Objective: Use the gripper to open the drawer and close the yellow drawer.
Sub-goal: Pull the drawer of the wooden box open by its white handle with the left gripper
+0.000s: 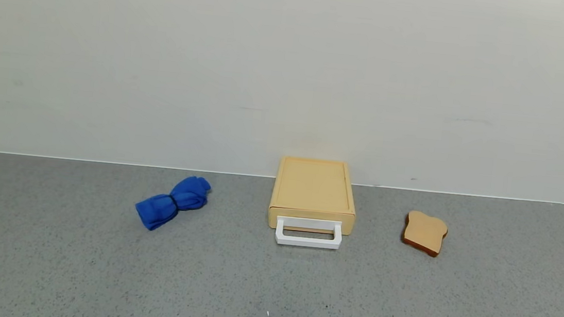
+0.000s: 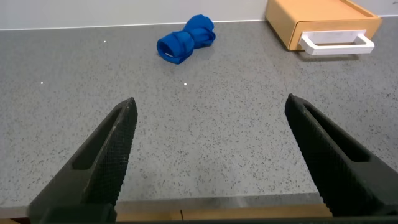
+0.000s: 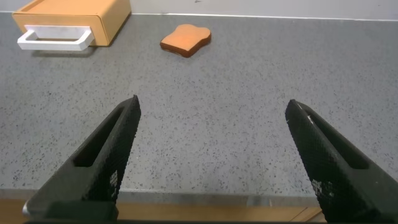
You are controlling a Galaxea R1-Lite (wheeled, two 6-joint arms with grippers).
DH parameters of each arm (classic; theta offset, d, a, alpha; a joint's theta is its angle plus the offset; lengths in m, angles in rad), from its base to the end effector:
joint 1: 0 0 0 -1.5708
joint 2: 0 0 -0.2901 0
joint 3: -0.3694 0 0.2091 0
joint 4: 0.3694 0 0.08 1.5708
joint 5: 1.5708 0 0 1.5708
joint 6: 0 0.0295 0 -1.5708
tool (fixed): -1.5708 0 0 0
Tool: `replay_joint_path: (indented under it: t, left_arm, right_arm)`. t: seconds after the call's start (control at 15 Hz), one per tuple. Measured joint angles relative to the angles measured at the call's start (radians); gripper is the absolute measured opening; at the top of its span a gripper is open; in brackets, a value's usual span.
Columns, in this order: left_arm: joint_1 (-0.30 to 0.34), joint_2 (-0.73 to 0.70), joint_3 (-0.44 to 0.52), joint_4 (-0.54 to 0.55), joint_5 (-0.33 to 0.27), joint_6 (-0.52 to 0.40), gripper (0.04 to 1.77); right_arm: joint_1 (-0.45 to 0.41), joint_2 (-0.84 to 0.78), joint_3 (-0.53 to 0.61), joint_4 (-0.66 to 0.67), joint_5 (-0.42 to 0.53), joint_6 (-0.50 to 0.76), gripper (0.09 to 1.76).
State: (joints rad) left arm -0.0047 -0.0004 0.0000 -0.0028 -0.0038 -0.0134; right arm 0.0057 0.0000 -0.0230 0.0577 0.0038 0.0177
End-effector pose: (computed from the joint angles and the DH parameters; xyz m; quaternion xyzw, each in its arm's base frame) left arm 0.0144 -0.0002 0.0758 -0.0067 -0.0016 -0.0043 1.0000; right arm 0.0125 0.0002 0.0762 0.0088 0.0174 0.0046 0.9998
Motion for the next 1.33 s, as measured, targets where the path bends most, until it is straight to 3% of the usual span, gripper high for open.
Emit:
replay_joint_path:
  t: [0.4,0.73,1.0,1.2,1.33]
  left_arm:
    - [0.000,0.000,-0.040,-0.037,-0.006,0.003,1.72]
    - [0.000,0.068,-0.259,0.106,-0.007,0.010,1.72]
    - [-0.006,0.292,-0.475,0.126,0.007,0.029,1.72]
    - [-0.009,0.527,-0.649,0.143,0.004,0.111,1.72]
    - [-0.011,0.689,-0.761,0.176,-0.030,0.168,1.72]
  right_arm:
    - [0.000,0.000,0.000,0.000,0.000,0.000,1.71]
    - [0.001,0.000,0.000,0.001,0.000,0.000,1.71]
    - [0.001,0.000,0.000,0.001,0.000,0.001,1.71]
    - [0.000,0.000,0.000,0.001,0.000,0.001,1.71]
    - [0.000,0.000,0.000,0.002,0.000,0.001,1.71]
